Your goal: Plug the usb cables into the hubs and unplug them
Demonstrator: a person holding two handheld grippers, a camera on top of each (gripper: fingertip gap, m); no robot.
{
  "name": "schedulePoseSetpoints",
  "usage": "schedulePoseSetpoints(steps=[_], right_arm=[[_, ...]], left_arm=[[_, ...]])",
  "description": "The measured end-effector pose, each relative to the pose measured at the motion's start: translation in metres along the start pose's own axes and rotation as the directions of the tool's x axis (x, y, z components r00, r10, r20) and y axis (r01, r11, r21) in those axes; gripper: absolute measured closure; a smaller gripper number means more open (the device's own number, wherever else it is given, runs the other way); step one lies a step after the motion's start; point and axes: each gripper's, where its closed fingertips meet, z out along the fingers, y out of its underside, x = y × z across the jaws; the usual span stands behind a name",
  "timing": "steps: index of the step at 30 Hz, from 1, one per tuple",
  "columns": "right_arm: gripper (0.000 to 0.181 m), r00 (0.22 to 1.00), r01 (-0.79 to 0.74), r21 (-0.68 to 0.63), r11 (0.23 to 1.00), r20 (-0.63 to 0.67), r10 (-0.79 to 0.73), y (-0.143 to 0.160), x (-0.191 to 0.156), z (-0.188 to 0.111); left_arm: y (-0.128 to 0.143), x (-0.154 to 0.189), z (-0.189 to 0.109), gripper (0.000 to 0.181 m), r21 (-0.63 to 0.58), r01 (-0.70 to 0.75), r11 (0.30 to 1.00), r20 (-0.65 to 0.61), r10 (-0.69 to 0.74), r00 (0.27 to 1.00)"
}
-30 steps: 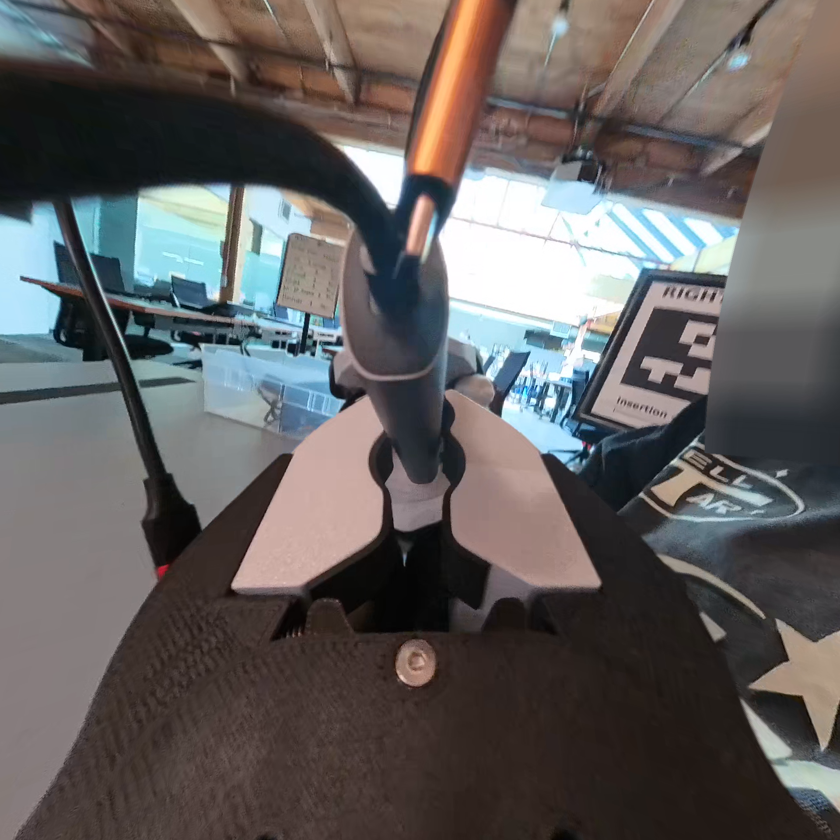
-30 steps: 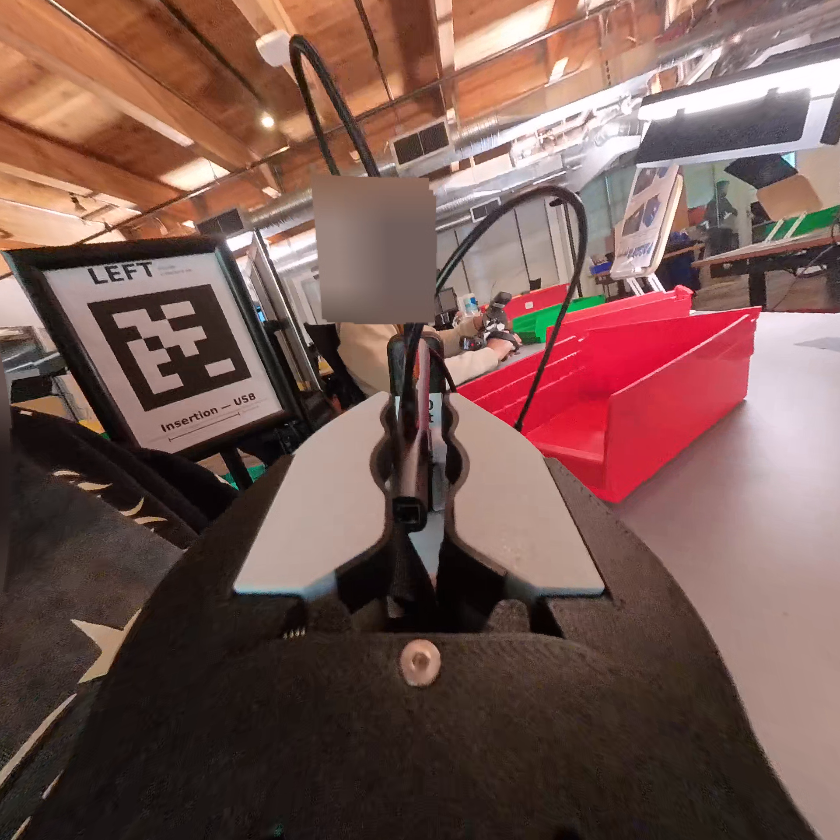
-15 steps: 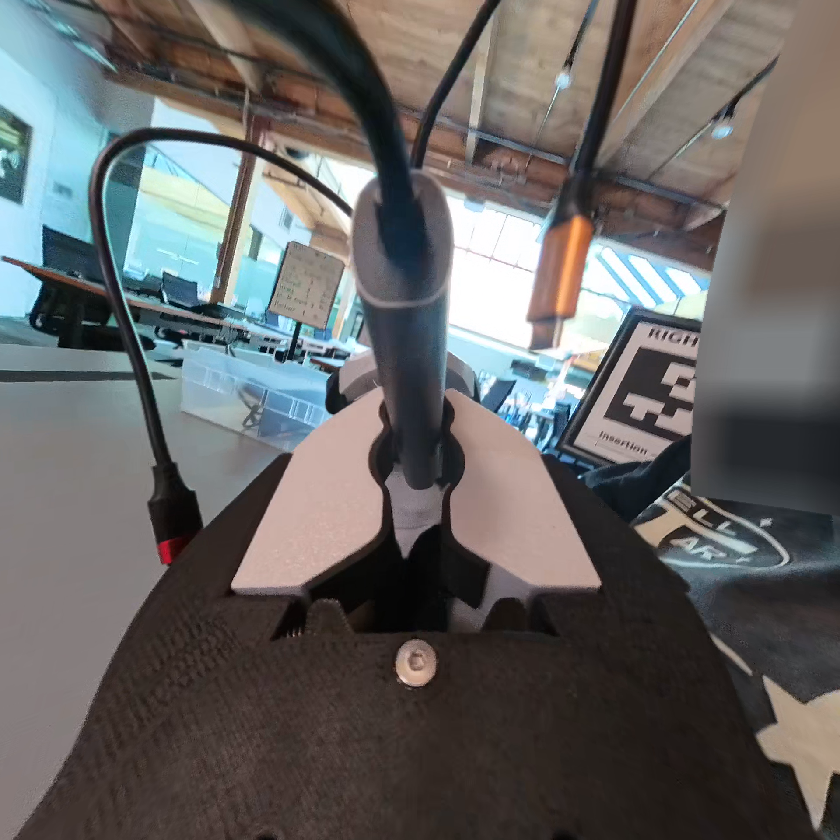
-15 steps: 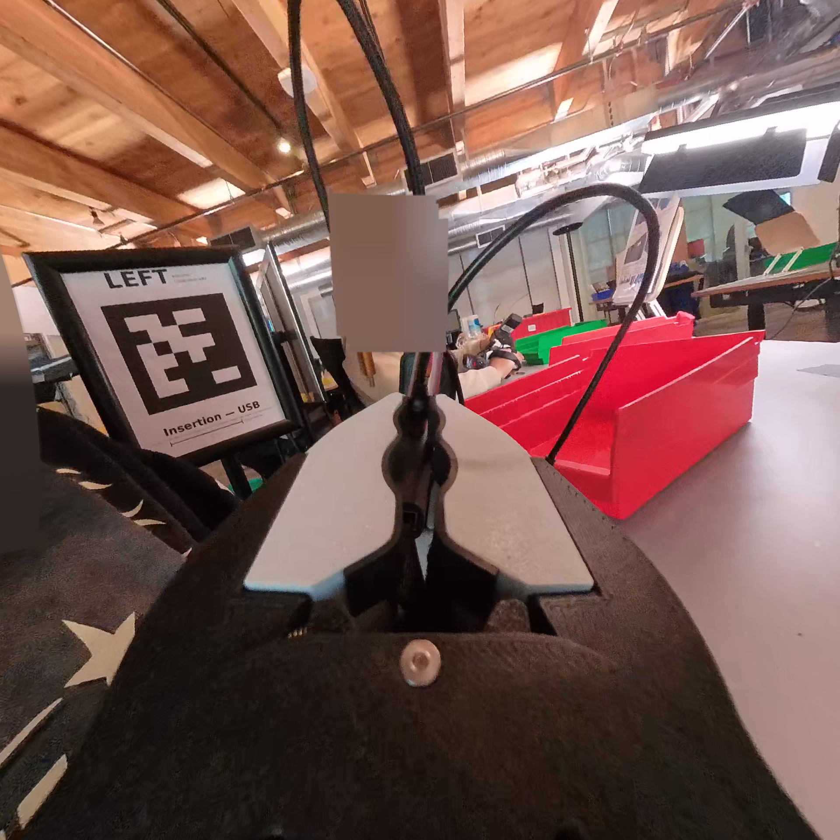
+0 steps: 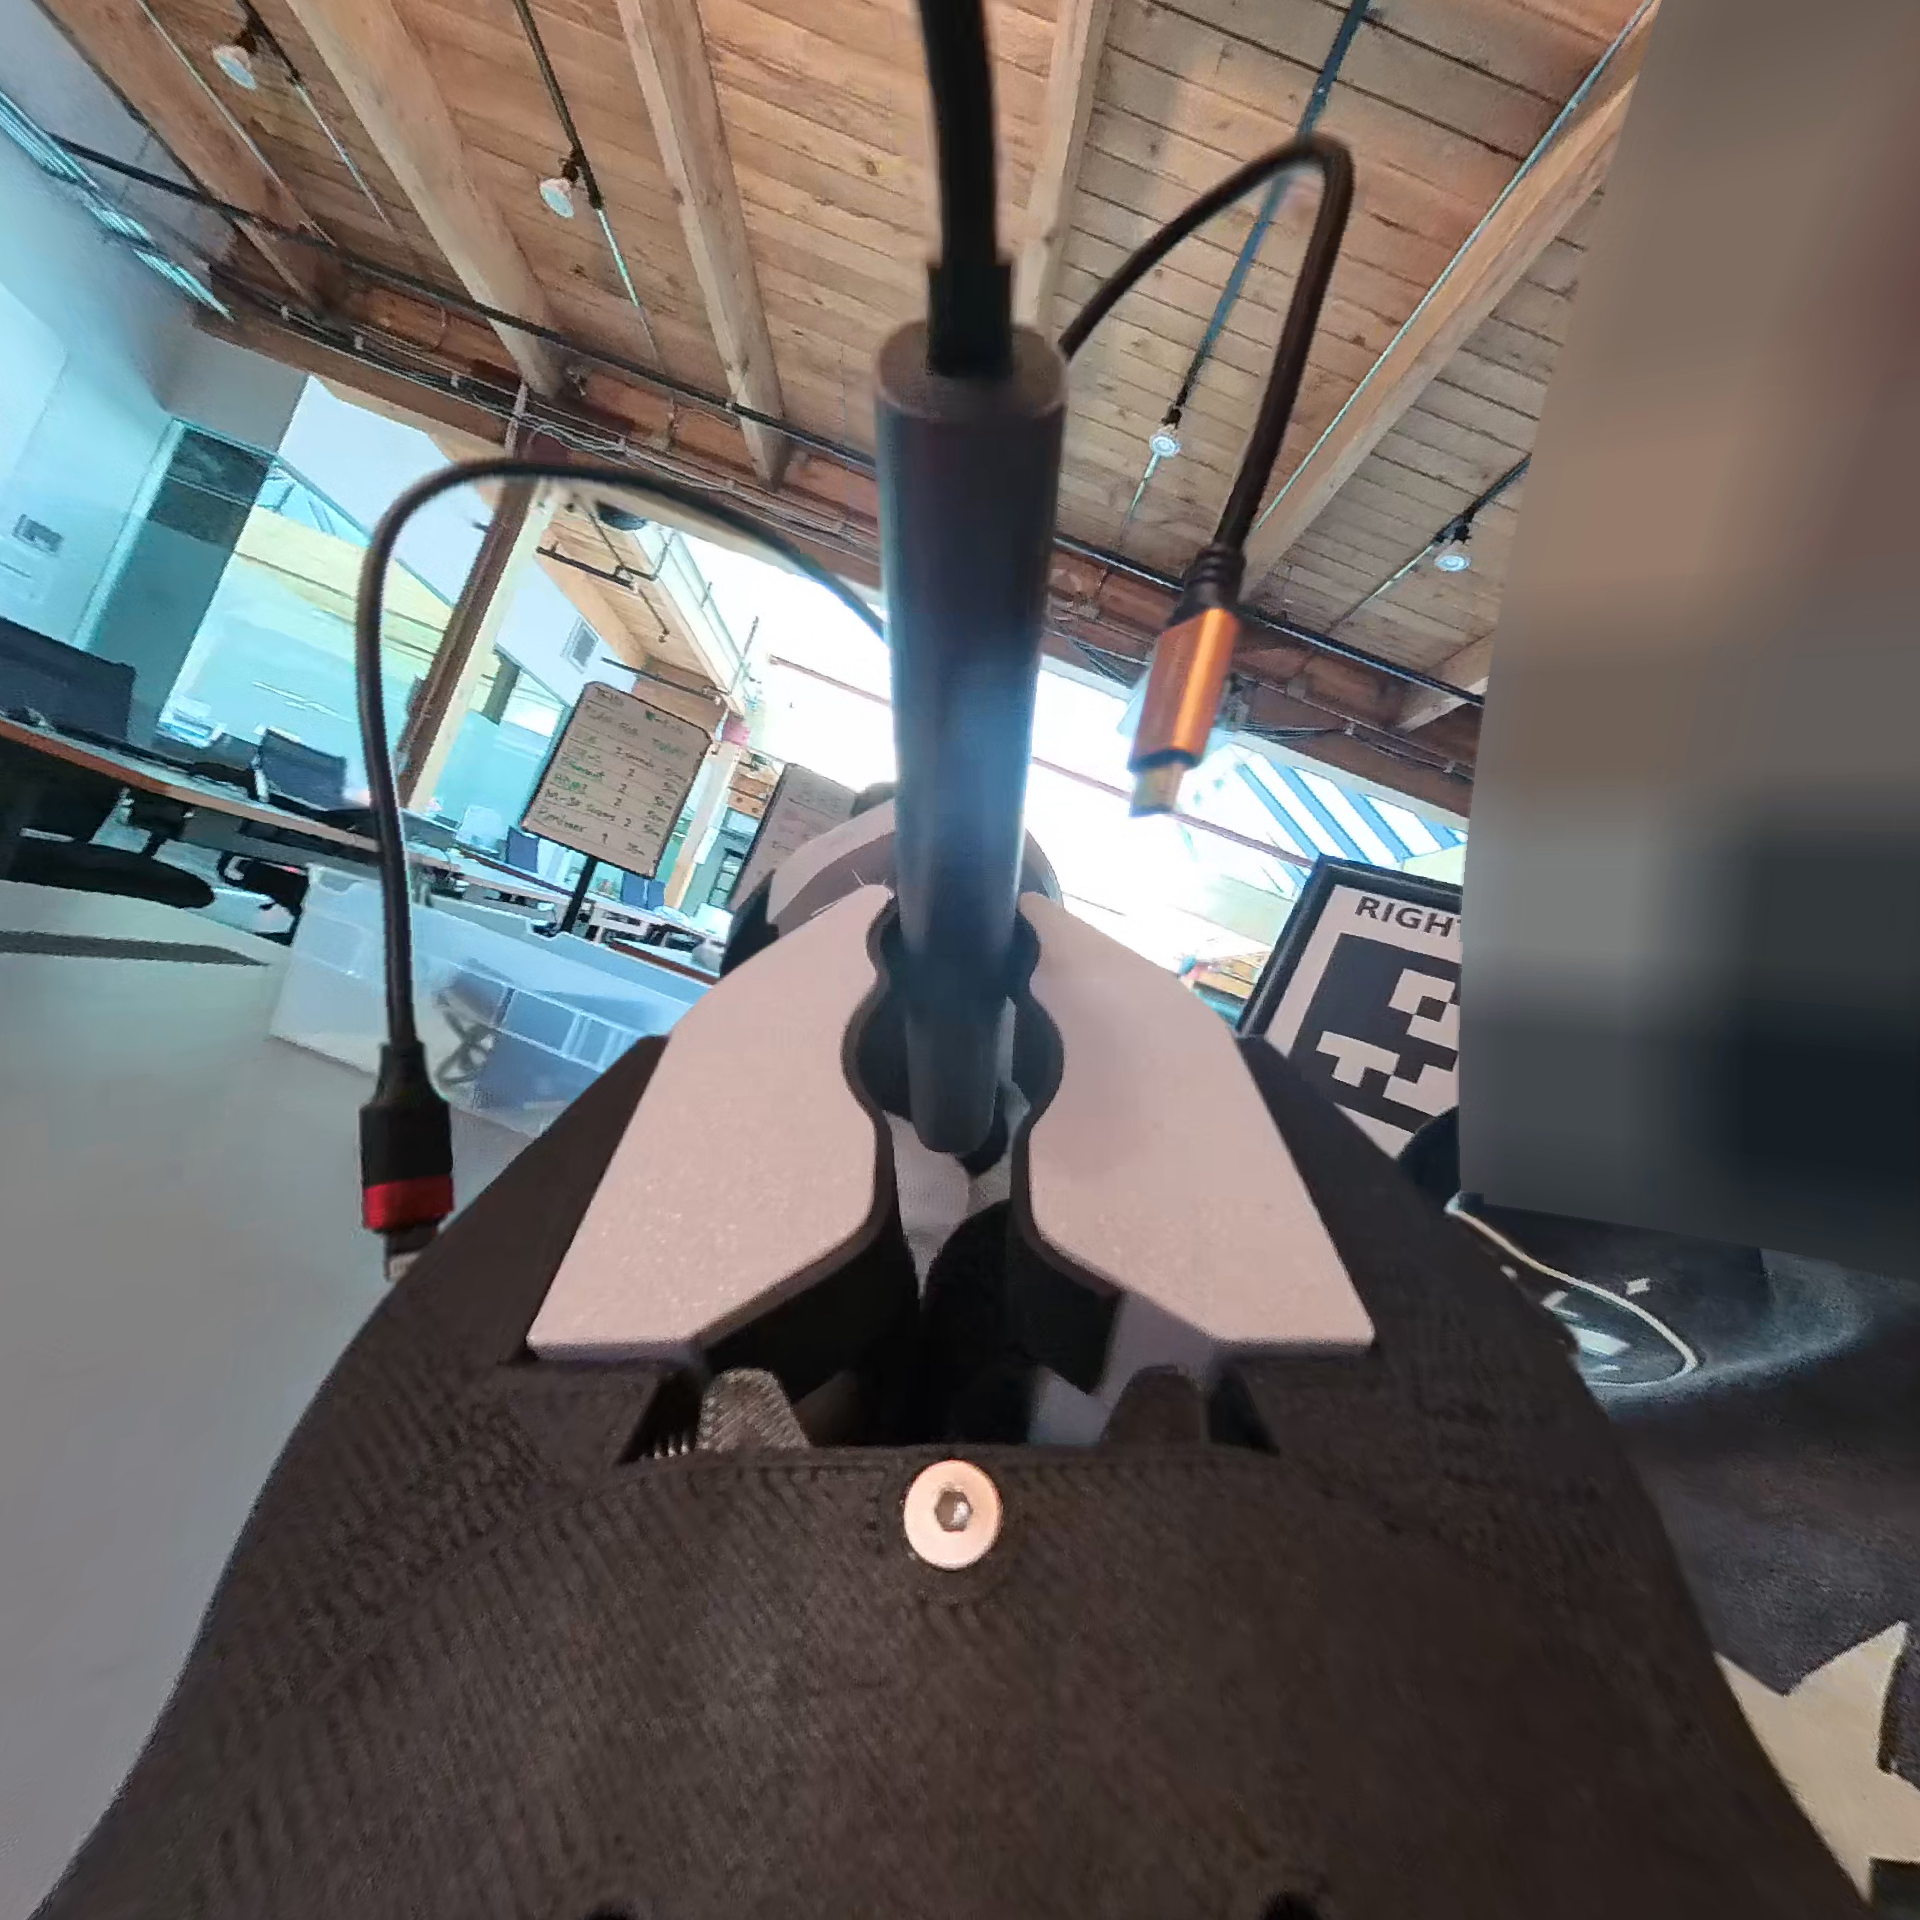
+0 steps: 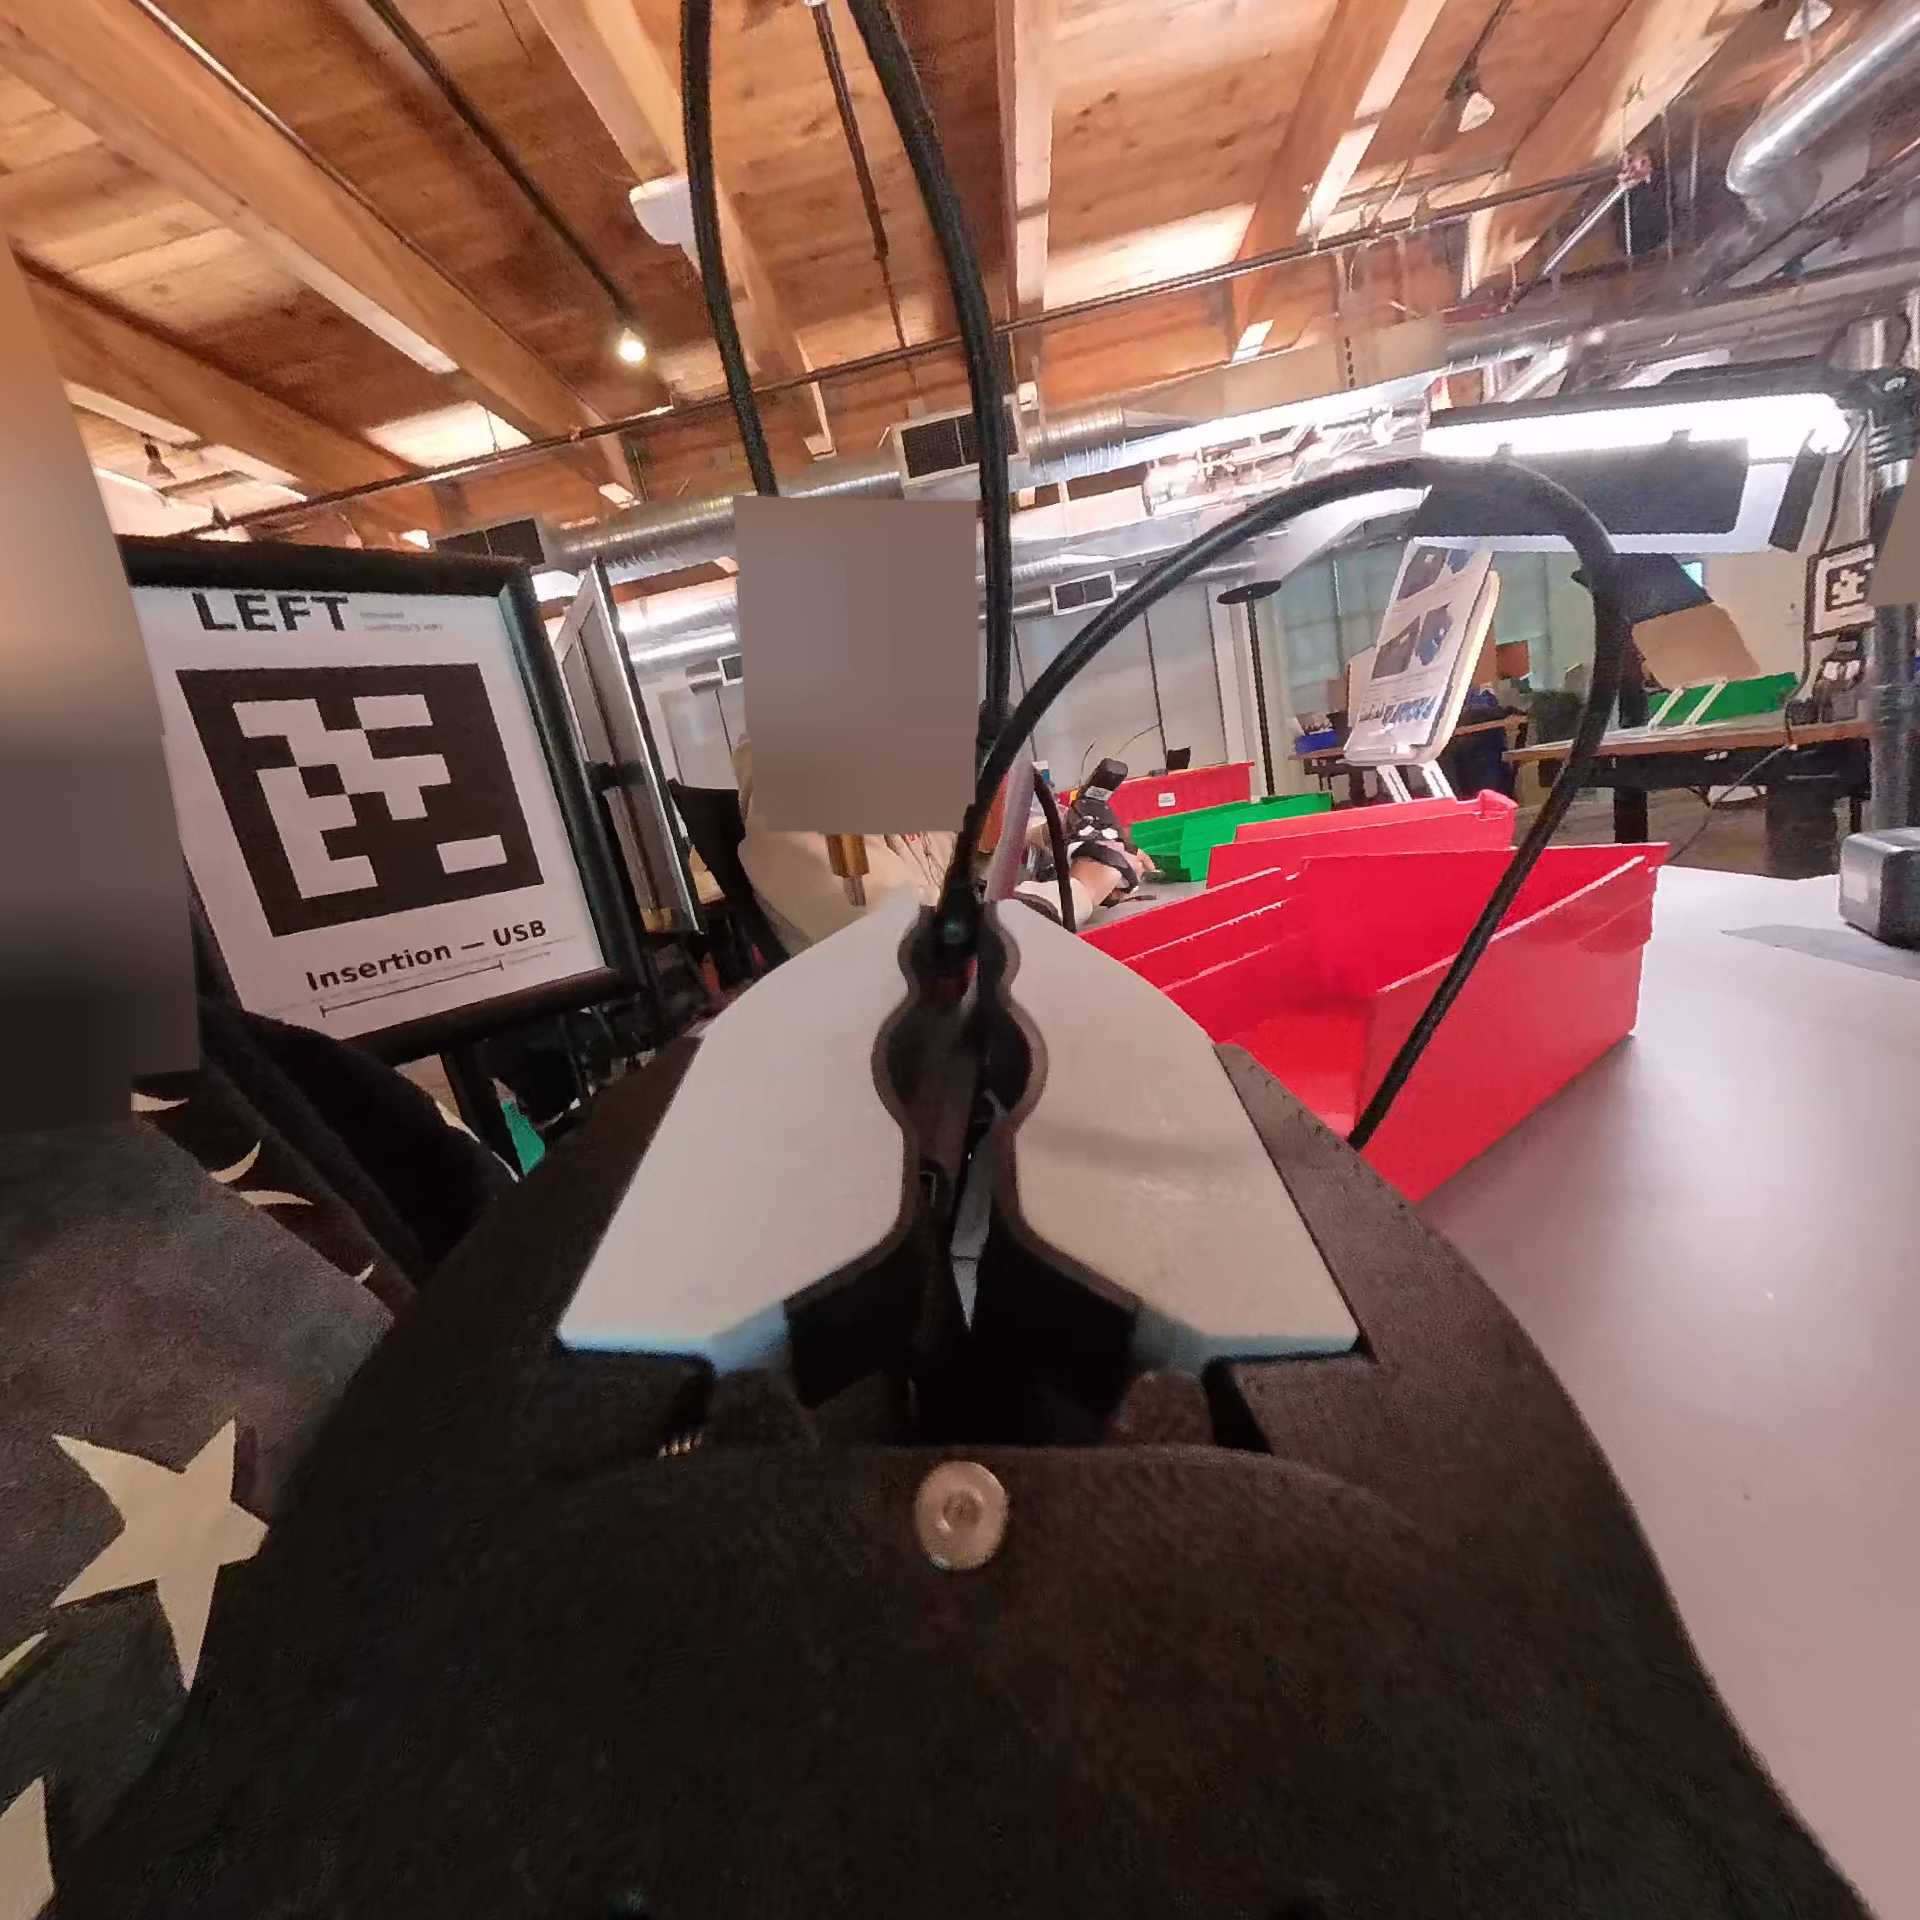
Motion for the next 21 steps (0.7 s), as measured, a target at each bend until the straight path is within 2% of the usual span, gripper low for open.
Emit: schedulePoseSetpoints(steps=[4,8,12,16,21], right_arm=[[0.174,0.999,0.027,0.030,0.999,0.022,-0.028,-0.007,-0.009,0.001],[0.174,0.999,-0.030,0.148,0.989,0.015,0.028,-0.018,-0.006,-0.002],[0.174,0.998,-0.060,0.252,0.966,0.004,0.061,-0.030,-0.006,-0.005],[0.174,0.999,-0.041,0.251,0.967,-0.002,0.042,-0.033,-0.004,-0.008],[0.174,0.997,-0.043,0.236,0.971,-0.048,0.056,-0.028,0.006,-0.005]], left_arm=[[-0.003,0.008,0.005,0.164,0.040,-0.059,0.997,-0.023,0.060,0.998],[-0.014,0.008,0.012,0.165,0.171,-0.097,0.980,0.052,0.090,0.995],[-0.018,0.009,0.022,0.165,0.221,-0.100,0.970,0.089,0.082,0.993],[-0.014,0.006,0.026,0.165,0.201,-0.091,0.975,0.110,0.070,0.991],[-0.016,-0.003,0.021,0.165,0.258,-0.057,0.964,0.132,0.023,0.991]])
